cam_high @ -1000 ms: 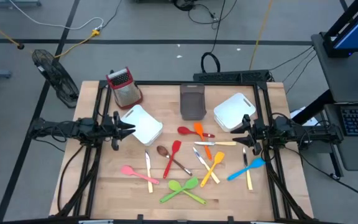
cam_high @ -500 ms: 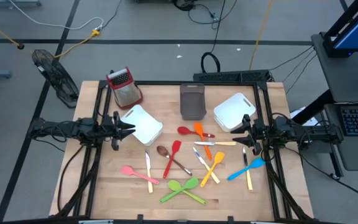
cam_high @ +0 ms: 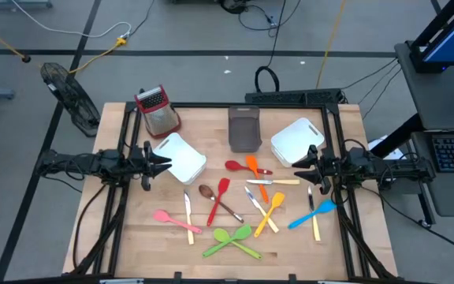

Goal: Pick & Place Kitchen Items
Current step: Put the yellow table knife into the left white bin

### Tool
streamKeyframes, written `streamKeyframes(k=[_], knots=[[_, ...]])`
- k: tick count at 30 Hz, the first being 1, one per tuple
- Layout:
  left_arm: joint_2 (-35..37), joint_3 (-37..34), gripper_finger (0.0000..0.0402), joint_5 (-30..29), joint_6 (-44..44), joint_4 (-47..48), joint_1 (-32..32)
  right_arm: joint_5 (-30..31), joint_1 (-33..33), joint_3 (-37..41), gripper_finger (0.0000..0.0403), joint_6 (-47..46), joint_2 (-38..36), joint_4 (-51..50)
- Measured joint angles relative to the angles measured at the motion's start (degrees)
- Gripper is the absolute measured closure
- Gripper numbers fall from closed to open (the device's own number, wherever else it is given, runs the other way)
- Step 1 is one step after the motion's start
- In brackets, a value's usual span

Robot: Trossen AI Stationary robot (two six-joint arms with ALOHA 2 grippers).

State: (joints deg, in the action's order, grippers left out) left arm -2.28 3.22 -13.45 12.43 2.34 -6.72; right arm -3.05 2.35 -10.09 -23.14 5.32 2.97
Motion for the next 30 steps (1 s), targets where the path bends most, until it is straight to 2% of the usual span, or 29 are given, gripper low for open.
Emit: streamKeyframes(k=[5,19,26,30], knots=[[0.0,0.0,0.03,0.0,0.0,-0.01,0.0,1.77,-0.01,0.0,0.0247,0.21,-0.02,1.02],[0.0,0.0,0.03,0.0,-0.08,-0.01,0.0,1.73,-0.02,0.0,0.0248,-0.04,-0.02,2.38],[-0.01,0.0,0.03,-2.07,-1.57,0.01,0.0,2.0,-0.02,0.0,0.0248,-0.17,0.28,3.71],[0.0,0.0,0.03,-2.1,-2.17,0.01,0.0,1.74,0.0,0.02,0.0248,-1.95,3.03,10.54]])
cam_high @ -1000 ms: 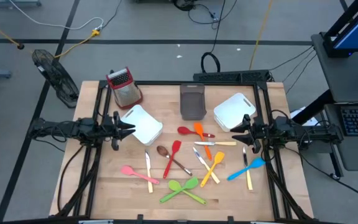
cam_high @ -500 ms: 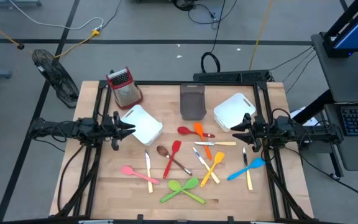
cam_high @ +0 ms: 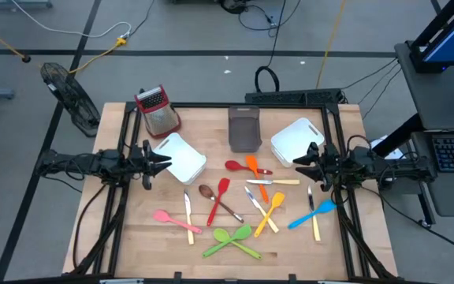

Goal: Pick & Place Kitchen Items
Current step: Put the yellow table knife into the left white bin

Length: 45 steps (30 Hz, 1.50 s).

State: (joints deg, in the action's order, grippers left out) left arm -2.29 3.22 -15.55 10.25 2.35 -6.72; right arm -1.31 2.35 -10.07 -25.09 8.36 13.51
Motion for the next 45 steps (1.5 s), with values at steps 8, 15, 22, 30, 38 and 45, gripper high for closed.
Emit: streamKeyframes(k=[8,15,22,30,38,45], knots=[[-0.02,0.0,0.03,-1.33,-1.18,0.9,0.0,3.96,0.02,-0.71,0.0248,0.97,11.62,22.89],[-0.06,0.09,0.03,-1.18,-1.89,2.23,0.0,5.23,0.02,-9.47,0.0248,4.33,25.27,16.55],[-0.06,0.07,0.03,-1.05,-5.97,1.99,0.0,1.19,0.74,-23.82,0.0248,11.64,37.14,-8.36],[-0.06,0.07,0.03,-0.98,-5.7,2.01,-0.07,1.03,3.25,-29.13,0.0248,15.88,45.38,-22.86],[-0.06,0.05,0.03,-0.85,-5.28,2.02,-0.11,1.01,6.63,-29.13,0.0248,20.43,49.74,-31.03],[-0.06,0.04,0.03,-0.83,-5.28,2.04,-0.09,1.09,7.52,-29.13,0.0232,20.86,53.13,-37.15]])
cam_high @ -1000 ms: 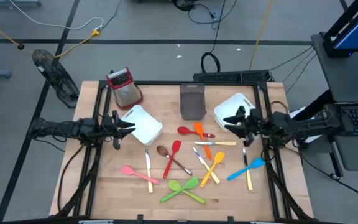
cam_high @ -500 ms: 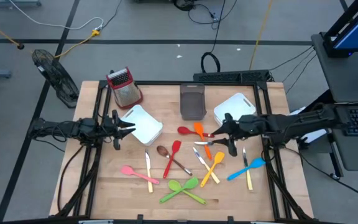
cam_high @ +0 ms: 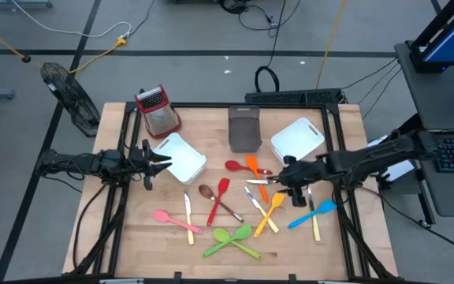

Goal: Pick & Place Kitchen Items
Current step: Put the yellow table knife into the left white bin

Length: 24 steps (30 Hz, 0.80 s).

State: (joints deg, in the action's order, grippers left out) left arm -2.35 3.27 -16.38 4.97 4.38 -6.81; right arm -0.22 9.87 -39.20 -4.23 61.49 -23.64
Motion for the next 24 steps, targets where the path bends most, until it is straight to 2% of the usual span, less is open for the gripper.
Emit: streamKeyframes(k=[8,10,14,21,24], knots=[[0.0,0.0,0.03,0.0,0.0,0.02,0.0,0.24,-0.06,0.25,0.0174,0.0,5.15,-1.55],[0.02,0.0,0.03,-0.02,0.0,0.02,0.0,1.93,-0.04,0.64,0.0167,-0.62,6.72,-1.61],[0.02,-0.01,0.03,-0.02,0.26,0.04,0.0,6.32,-0.17,0.68,0.0167,-1.6,9.44,-1.47],[0.02,-0.02,0.03,-0.02,0.28,0.04,0.02,6.57,-0.17,0.68,0.018,-2.53,13.01,-1.44],[0.02,-0.02,0.03,-0.02,0.31,0.04,0.02,8.74,-0.17,0.7,0.018,-3.04,14.5,-1.5]])
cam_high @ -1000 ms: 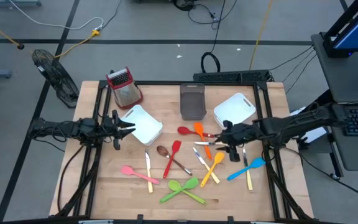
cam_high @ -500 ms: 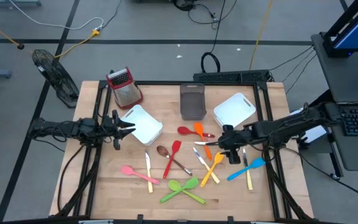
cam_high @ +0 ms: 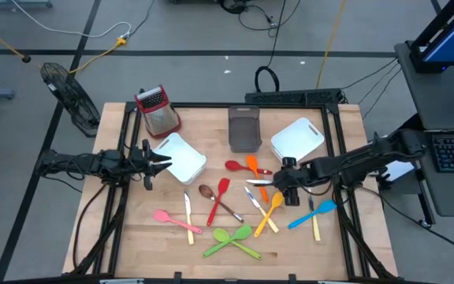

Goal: Pick & Place Kitchen Items
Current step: Put the yellow table knife into the left white bin

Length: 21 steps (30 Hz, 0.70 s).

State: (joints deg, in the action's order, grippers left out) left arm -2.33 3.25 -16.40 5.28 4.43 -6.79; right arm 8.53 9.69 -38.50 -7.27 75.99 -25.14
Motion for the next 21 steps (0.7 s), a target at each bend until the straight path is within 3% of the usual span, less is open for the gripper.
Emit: streamKeyframes(k=[21], knots=[[0.01,-0.02,0.03,-0.02,0.13,0.02,-0.04,1.81,-2.62,-0.17,0.0182,-1.16,6.25,-3.89]])
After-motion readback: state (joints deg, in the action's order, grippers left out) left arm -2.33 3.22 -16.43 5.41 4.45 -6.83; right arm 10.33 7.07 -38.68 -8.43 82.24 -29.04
